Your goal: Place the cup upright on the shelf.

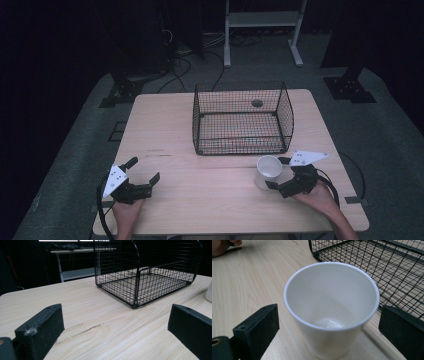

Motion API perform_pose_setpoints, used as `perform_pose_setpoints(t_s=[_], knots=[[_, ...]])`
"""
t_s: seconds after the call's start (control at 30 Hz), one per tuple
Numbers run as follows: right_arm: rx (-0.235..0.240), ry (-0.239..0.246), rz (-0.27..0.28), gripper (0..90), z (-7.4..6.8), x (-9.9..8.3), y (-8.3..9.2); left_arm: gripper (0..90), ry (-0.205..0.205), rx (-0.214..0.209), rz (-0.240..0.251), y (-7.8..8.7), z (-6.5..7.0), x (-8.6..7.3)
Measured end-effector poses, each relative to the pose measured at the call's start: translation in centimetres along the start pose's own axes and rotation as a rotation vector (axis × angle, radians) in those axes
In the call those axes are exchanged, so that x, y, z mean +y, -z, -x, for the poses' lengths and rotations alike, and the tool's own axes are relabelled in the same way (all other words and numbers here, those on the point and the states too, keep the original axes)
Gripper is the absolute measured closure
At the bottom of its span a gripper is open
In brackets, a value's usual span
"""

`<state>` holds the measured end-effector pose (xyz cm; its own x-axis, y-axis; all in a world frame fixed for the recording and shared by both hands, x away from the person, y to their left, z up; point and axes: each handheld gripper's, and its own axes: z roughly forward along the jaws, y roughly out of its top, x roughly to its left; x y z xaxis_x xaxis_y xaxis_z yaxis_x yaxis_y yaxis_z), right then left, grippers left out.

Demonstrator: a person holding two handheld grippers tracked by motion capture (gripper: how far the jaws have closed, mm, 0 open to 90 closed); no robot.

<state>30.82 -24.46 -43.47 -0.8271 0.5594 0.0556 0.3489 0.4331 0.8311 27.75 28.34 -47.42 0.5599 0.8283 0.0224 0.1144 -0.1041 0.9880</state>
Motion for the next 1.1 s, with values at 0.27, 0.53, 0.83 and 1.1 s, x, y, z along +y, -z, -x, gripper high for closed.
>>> perform_pose_setpoints(t_s=[0.27,0.53,0.83,1.1], knots=[[0.003,0.017,-0.02,2.5,-0.2,0.7,-0.9,0.0,0.001,0.0,0.001,0.0,0.0,0.0],[0.017,0.03,-0.032,5.3,-0.2,1.1,-1.5,0.0,0.0,-0.002,0.002,0.0,0.0,0.0],[0.021,0.022,-0.031,17.6,0.1,1.2,-1.2,0.0,-0.002,-0.001,0.002,0.0,0.0,0.0],[0.021,0.031,-0.03,19.2,0.0,1.2,-1.1,0.0,-0.003,0.0,0.003,0.0,0.0,0.0]])
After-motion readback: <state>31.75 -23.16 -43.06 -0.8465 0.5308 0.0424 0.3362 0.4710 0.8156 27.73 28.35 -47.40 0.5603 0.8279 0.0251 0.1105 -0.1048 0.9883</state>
